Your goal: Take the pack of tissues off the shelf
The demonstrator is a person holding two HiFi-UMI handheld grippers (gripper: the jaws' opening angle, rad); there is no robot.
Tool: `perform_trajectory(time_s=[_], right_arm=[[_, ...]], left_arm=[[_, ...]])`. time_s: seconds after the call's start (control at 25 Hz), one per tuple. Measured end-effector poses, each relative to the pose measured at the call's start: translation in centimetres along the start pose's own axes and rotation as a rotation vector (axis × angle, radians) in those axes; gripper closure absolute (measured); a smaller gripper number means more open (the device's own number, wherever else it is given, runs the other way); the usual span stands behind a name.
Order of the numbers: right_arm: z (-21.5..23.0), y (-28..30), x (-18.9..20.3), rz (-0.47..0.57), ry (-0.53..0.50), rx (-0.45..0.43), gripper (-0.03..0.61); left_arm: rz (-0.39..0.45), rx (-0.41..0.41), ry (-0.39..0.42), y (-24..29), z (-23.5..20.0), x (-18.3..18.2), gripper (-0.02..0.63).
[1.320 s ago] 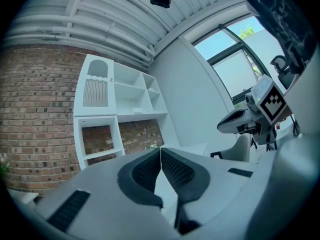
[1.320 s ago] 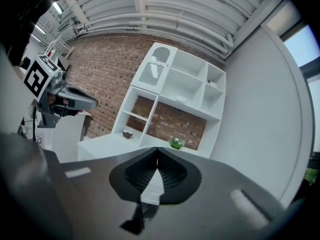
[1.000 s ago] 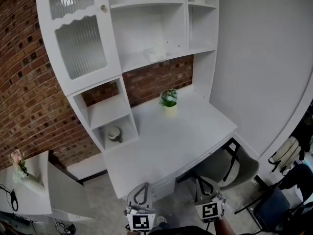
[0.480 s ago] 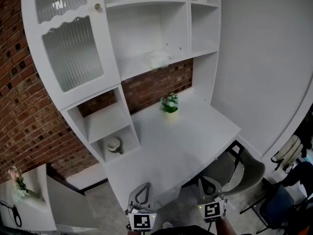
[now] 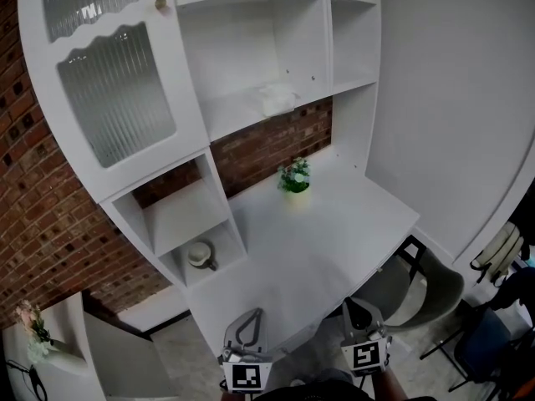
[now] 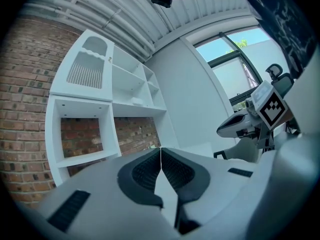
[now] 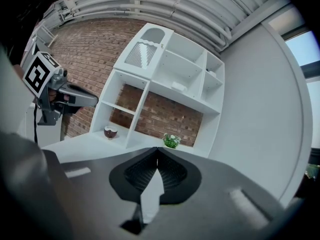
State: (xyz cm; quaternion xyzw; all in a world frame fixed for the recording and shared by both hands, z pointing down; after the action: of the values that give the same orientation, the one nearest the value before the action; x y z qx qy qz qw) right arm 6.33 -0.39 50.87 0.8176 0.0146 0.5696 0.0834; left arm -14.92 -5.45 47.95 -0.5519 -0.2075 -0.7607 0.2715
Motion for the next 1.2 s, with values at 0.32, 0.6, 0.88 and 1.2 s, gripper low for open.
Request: perform_trajectory(time_s=[0.32,0.6,0.88,1.2], right_arm=[[0.7,1.6,-0.4,0.018,-0.012,-0.014,0.574],[3.6,4.2,-0.5,0.03,-0.001,-0.027,0.574],[5.9,8.1,-0.3,0.035,-0.014,-0.078,0.574],[8.1,12.4,-0.7,0.066,-0.01,-0.122,0.574]], left_arm=[[0.032,-0.015,-0.058,1.0,-1.2,0.0,0.602],[0.007,-0.046,-0.027,3.4,-1.6,0.1,0.603],[0.004,-0.087,-0.057,7.1,-2.1,-0.2,0.603],[-0.012,-0.116,-0.055,11.1,-2.7,-0.5,0.603]])
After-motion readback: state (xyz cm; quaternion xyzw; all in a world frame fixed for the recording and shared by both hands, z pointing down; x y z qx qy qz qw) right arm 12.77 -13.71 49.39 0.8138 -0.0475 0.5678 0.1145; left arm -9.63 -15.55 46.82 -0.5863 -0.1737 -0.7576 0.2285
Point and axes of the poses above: the fingertips, and each gripper's own axes: y forward along the fingers, z to its right, x out of its underside, the point moved 4 cm from there along -y, backward along the fingers
